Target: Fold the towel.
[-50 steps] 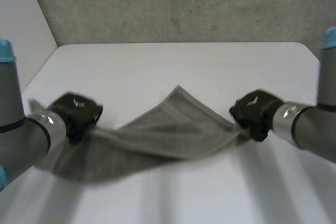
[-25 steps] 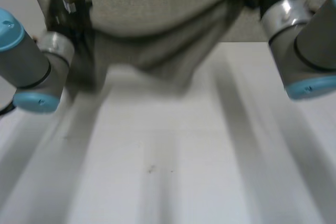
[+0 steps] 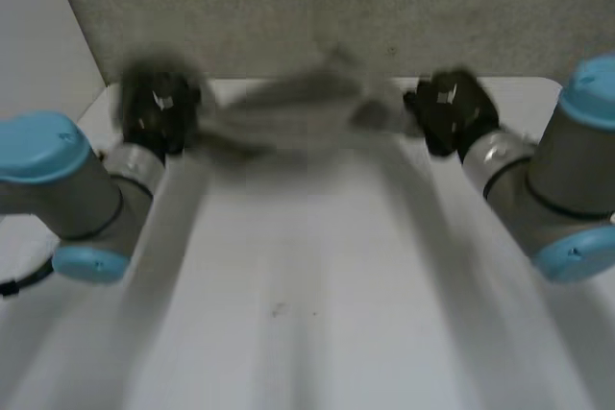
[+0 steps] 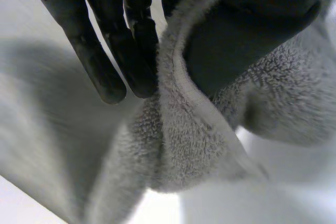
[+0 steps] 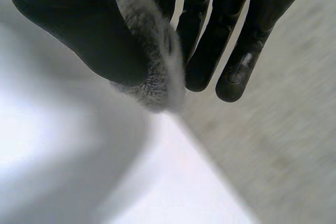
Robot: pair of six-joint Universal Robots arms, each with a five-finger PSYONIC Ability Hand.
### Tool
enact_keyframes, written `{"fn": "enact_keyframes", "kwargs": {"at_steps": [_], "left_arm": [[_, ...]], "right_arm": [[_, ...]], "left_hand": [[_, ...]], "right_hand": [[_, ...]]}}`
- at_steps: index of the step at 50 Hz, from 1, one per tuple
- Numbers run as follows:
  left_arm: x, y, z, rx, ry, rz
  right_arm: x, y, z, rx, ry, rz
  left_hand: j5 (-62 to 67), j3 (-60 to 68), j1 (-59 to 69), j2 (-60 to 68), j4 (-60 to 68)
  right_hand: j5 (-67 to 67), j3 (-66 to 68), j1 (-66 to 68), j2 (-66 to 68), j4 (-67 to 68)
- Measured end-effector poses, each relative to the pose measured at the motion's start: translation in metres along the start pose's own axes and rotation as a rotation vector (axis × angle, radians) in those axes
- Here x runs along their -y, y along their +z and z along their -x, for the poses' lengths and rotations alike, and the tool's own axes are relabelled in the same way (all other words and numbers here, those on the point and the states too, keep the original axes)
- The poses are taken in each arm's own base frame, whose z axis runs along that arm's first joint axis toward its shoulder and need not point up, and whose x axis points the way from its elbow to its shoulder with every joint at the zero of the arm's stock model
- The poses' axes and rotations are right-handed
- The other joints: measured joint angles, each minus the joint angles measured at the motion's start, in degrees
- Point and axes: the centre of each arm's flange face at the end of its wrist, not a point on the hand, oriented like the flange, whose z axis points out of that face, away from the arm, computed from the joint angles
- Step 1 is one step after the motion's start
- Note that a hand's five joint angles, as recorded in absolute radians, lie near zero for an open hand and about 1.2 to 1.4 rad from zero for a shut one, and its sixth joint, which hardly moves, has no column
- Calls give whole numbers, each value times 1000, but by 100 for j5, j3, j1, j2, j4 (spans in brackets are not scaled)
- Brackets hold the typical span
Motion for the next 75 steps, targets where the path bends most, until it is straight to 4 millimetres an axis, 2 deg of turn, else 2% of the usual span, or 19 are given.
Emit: {"fn": "enact_keyframes", "kwargs": {"at_steps": [1,3,4,5,7,10,19,23,27,37,47,52,62,69,75], "left_arm": [[-11,-6,-7,-35,-4,61],[-23,-15,-15,-77,-8,134],[-31,-22,-21,-108,-11,189],[-35,-27,-24,-125,-13,218],[-40,-36,-29,-155,-15,270],[-40,-44,-30,-171,-17,302],[-15,-53,-15,-135,-23,252],[-3,-55,-7,-110,-27,219],[1,-59,-2,-98,-33,214],[-13,-78,16,-72,-135,317],[-34,-94,24,-159,-298,466],[-47,-88,27,-177,-335,471],[-72,-65,22,-159,-319,419],[-78,-55,18,-164,-314,410],[-76,-45,10,-186,-305,388]], "right_arm": [[-12,-3,5,27,-3,52],[-27,-7,11,60,-8,118],[-38,-12,15,84,-13,168],[-43,-14,17,95,-14,192],[-54,-21,19,115,-17,244],[-61,-29,17,121,-14,283],[-61,-43,6,86,5,286],[-63,-45,2,58,6,262],[-66,-44,-5,22,17,246],[-79,-38,-34,-87,199,246],[-81,-36,-40,-101,247,249],[-82,-37,-36,-91,245,254],[-84,-39,-30,-77,239,263],[-85,-39,-29,-74,238,266],[-88,-39,-27,-72,239,273]], "left_hand": [[-562,-460,-537,-484,-459],[-721,-623,-749,-569,-624],[-1968,-1883,-1908,-1830,-1888],[-1968,-1883,-1908,-1830,-1888],[-2842,-2750,-2798,-2739,-2756],[-3359,-3278,-3294,-3215,-3279],[-3874,-3641,-3764,-3725,-3791],[-3952,-3641,-3853,-3799,-3870],[-4001,-3641,-3892,-3848,-3913],[-3794,-3641,-3750,-3650,-3716],[-3553,-3462,-3480,-3409,-3477],[-4176,-4091,-4110,-4034,-4096],[-4405,-4323,-4301,-4261,-4329],[-4245,-4170,-4203,-4099,-4169],[-3601,-3524,-3530,-3461,-3513]], "right_hand": [[0,0,0,0,0],[1,0,0,0,0],[1,0,0,0,0],[1,0,0,0,0],[3,0,0,0,0],[3,0,0,0,0],[5,0,0,0,0],[5,0,0,0,0],[5,0,0,0,0],[5,0,0,0,0],[5,0,0,0,0],[5,0,0,0,0],[5,0,0,0,0],[6,0,0,0,0],[12,0,0,0,0]]}}
